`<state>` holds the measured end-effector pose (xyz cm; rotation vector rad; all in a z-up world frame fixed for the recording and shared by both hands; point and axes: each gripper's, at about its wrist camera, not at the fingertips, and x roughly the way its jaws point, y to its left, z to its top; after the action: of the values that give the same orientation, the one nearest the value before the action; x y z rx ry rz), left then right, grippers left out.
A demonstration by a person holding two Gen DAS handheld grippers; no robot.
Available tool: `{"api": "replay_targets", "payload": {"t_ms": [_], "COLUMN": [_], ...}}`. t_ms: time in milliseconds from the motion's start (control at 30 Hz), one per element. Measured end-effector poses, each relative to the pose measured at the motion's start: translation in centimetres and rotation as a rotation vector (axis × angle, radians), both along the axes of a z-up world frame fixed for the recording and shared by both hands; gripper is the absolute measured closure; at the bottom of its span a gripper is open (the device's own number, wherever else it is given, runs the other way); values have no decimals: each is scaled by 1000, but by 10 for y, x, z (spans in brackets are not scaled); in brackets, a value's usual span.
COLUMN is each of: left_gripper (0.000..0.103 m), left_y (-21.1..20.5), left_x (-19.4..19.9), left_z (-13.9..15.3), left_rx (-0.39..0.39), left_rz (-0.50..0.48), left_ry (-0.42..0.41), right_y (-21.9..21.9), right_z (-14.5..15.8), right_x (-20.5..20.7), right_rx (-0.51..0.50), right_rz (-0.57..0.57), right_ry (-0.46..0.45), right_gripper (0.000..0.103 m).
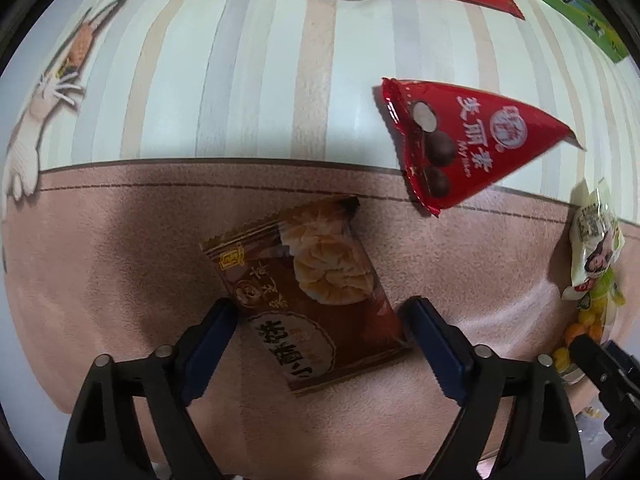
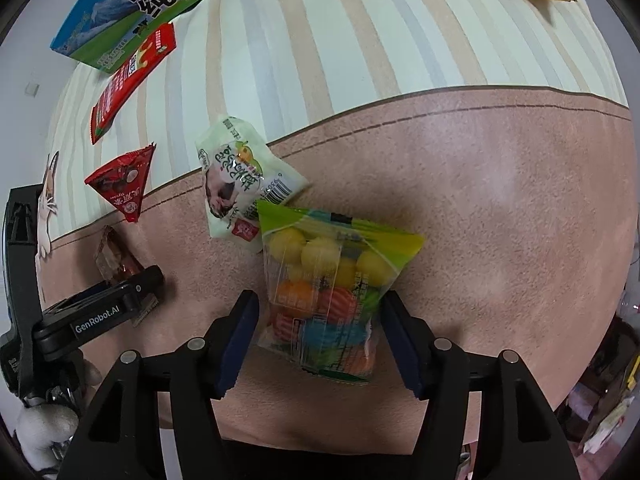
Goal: Organize snacks
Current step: 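Grasp the brown pastry pack with left tool while right tool grasps candy bag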
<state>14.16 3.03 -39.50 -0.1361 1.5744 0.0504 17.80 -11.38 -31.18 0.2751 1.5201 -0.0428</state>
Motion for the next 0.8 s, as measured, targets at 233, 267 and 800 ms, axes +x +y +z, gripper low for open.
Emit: {"api": "replay_targets", "payload": {"t_ms": [233, 267, 800], "left_gripper": [0, 0, 48], "left_y": [21, 23, 52], "left_x": [-3, -4, 6], "left_z": [-13, -15, 4], "left_rx": [-59, -61, -9], "left_rz": [86, 89, 98], "left_ry": [-62, -65, -82], "right_y": [-22, -30, -58], "right_z": [4, 7, 5], "right_x": [-5, -7, -24], "right_rx": [42, 44, 35], "right_rz": [-43, -45, -150], "right_ry": [5, 5, -2], "right_gripper": [37, 37, 45]}}
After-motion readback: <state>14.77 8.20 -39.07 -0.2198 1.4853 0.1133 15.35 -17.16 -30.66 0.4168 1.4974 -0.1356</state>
